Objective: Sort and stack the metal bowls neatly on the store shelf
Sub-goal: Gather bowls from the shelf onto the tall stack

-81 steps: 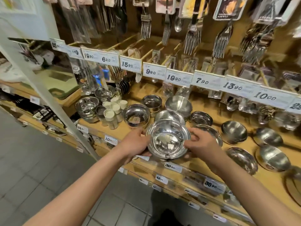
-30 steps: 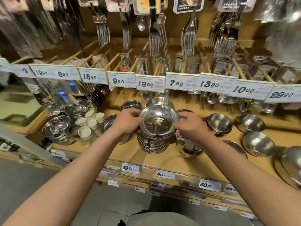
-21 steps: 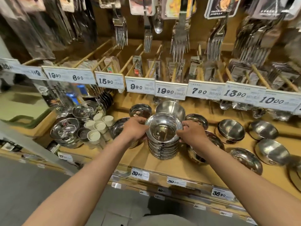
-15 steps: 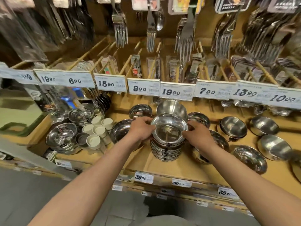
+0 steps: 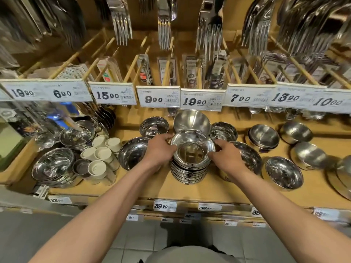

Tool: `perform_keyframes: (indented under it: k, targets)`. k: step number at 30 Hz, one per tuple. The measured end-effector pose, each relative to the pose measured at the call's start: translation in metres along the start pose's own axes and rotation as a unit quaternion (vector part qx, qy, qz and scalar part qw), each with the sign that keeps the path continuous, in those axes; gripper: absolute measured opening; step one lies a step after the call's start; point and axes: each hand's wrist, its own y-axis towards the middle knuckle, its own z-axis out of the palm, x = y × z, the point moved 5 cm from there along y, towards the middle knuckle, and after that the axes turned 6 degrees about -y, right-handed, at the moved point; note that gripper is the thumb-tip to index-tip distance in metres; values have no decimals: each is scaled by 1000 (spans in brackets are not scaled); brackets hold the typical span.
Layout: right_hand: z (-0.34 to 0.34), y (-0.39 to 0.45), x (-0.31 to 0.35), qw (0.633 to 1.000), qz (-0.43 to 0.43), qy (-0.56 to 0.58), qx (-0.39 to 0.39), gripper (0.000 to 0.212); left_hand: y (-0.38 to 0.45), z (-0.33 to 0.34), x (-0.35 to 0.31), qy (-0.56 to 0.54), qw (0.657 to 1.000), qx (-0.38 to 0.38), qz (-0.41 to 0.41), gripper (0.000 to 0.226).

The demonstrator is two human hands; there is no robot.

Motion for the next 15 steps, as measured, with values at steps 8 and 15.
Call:
perform_keyframes:
  k: [8,15]
  targets:
    - [6,3,-3,1000,-17,-12,6,15,-4,0,0,41,999,-6,8,38]
    - [8,5,-5,999,-25,-32,-8,9,-10,-2,-3,62,998,-3,21,30]
